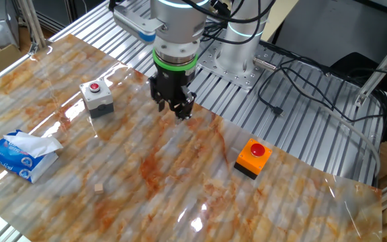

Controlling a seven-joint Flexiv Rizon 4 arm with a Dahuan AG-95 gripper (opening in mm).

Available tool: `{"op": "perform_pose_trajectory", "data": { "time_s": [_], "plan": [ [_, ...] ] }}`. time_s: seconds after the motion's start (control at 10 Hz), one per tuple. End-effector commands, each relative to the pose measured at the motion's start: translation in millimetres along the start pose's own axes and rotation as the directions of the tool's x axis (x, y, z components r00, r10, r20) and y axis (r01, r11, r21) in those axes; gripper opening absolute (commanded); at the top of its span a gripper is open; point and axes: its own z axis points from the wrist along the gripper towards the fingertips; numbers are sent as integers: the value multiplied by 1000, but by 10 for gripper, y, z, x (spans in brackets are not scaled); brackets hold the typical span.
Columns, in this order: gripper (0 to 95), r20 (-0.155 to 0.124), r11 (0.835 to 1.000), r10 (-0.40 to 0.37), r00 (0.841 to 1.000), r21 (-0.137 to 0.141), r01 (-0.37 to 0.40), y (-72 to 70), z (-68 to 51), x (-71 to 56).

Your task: Use the gripper to push the small block from left to right

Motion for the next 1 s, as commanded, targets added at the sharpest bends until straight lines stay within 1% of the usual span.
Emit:
{"op": "perform_pose_trajectory", "data": {
  "time_s": [0.1, 0.2, 0.5, 0.7, 1.0],
  "plan": [
    [0, 11, 964, 265, 964, -41, -264, 4, 31, 1],
    [0, 12, 968, 247, 969, -40, -246, 4, 31, 1],
    [0, 20, 985, 172, 985, -27, -171, -14, 36, -23],
    [0, 23, 986, 167, 986, -24, -166, -56, 44, -92],
    [0, 26, 990, 140, 990, -18, -139, -94, 49, -151]
  ]
}}
